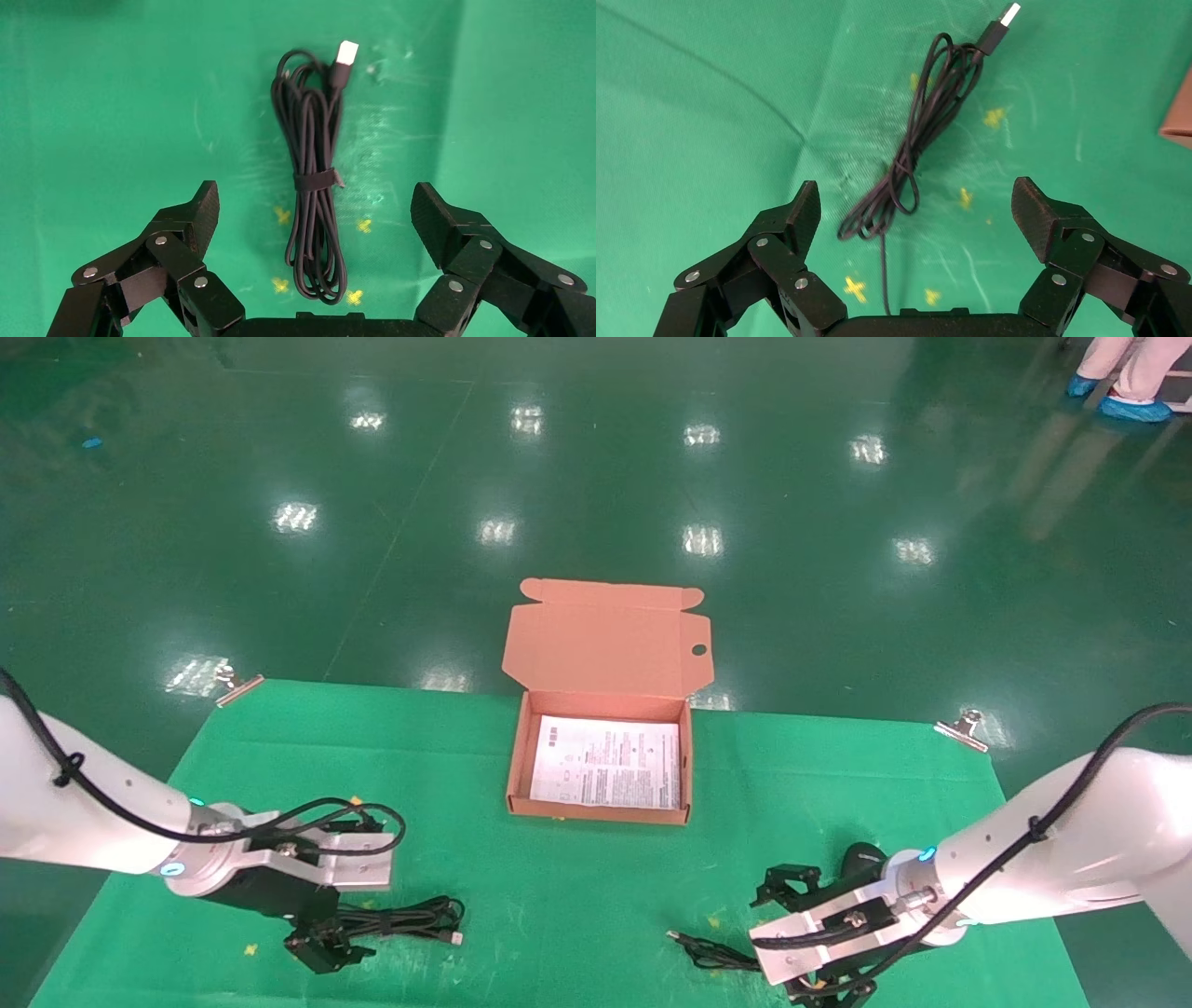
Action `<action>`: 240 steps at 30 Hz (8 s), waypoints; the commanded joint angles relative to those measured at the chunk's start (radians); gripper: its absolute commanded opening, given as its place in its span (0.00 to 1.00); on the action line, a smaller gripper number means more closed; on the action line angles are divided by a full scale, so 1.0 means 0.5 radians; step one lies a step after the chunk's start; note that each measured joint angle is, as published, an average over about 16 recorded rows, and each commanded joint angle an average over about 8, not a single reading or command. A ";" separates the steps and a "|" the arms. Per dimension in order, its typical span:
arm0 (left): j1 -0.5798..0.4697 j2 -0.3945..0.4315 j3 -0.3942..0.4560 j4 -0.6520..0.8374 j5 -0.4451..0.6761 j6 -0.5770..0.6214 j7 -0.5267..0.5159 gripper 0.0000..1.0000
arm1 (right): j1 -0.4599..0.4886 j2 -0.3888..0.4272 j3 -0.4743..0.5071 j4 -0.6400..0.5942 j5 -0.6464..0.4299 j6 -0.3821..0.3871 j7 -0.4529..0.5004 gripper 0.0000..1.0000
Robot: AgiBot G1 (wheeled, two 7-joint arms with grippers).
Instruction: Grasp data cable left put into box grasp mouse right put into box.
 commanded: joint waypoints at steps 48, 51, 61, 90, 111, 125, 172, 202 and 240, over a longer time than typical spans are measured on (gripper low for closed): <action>-0.022 0.199 -0.083 0.766 -0.123 -0.227 0.323 0.00 | 0.035 -0.275 -0.012 -0.626 -0.003 0.143 -0.208 0.00; -0.022 0.199 -0.083 0.763 -0.121 -0.225 0.323 0.00 | 0.034 -0.275 -0.012 -0.623 -0.003 0.142 -0.208 0.00; -0.021 0.197 -0.081 0.757 -0.119 -0.223 0.323 0.00 | 0.033 -0.273 -0.012 -0.619 -0.003 0.140 -0.207 0.00; -0.180 -0.214 -0.227 -0.392 -0.105 -0.392 0.340 0.00 | 0.539 0.076 0.398 -0.094 0.357 0.340 0.108 0.00; -0.381 -0.023 -0.257 -0.565 0.192 -0.781 0.023 0.00 | 0.903 -0.507 0.562 -0.650 0.578 0.626 -0.361 0.00; -0.335 -0.059 -0.231 -0.591 0.267 -0.791 -0.019 0.00 | 0.880 -0.538 0.556 -0.709 0.586 0.633 -0.404 0.00; -0.213 -0.459 -0.129 -1.026 0.844 -0.437 -0.673 0.00 | 0.312 -0.617 -0.239 -0.694 1.017 1.055 0.214 0.47; 0.037 0.187 -0.053 -0.622 0.489 -0.956 -0.230 0.00 | 0.427 0.156 -0.261 0.022 1.019 0.984 0.358 1.00; 0.019 0.522 0.186 -0.114 -0.227 -1.364 0.354 1.00 | 0.527 0.854 -0.357 1.106 0.508 1.120 1.170 1.00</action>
